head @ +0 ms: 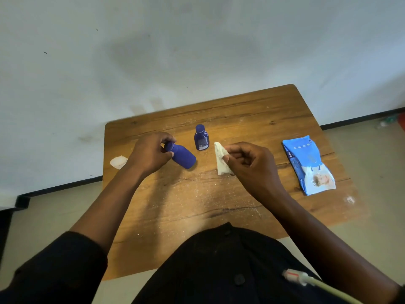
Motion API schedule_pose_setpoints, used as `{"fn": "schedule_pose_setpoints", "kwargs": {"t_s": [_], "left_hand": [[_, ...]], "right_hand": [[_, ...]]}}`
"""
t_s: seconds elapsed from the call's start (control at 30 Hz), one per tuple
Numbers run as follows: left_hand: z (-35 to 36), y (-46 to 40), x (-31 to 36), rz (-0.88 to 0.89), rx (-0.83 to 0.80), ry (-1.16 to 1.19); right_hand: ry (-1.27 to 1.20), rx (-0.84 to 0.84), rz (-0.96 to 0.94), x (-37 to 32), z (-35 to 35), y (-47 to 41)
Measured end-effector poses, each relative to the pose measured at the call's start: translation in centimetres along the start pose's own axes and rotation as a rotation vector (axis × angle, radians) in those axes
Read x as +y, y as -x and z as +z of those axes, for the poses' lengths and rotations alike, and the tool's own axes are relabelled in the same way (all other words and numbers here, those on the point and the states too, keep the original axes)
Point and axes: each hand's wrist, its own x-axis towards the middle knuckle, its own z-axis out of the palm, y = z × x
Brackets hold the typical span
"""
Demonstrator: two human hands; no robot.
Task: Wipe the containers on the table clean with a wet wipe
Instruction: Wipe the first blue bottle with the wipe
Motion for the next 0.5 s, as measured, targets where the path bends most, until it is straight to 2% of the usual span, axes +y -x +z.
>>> {"fn": "schedule_pose_setpoints", "kwargs": {"t_s": [0.5], "left_hand": [[1.2,-3.3,-1.1,0.025,-0.053,-0.236]], "right_hand": [[-0.012,0.012,-0.008,0.2,0.5,0.5]]}}
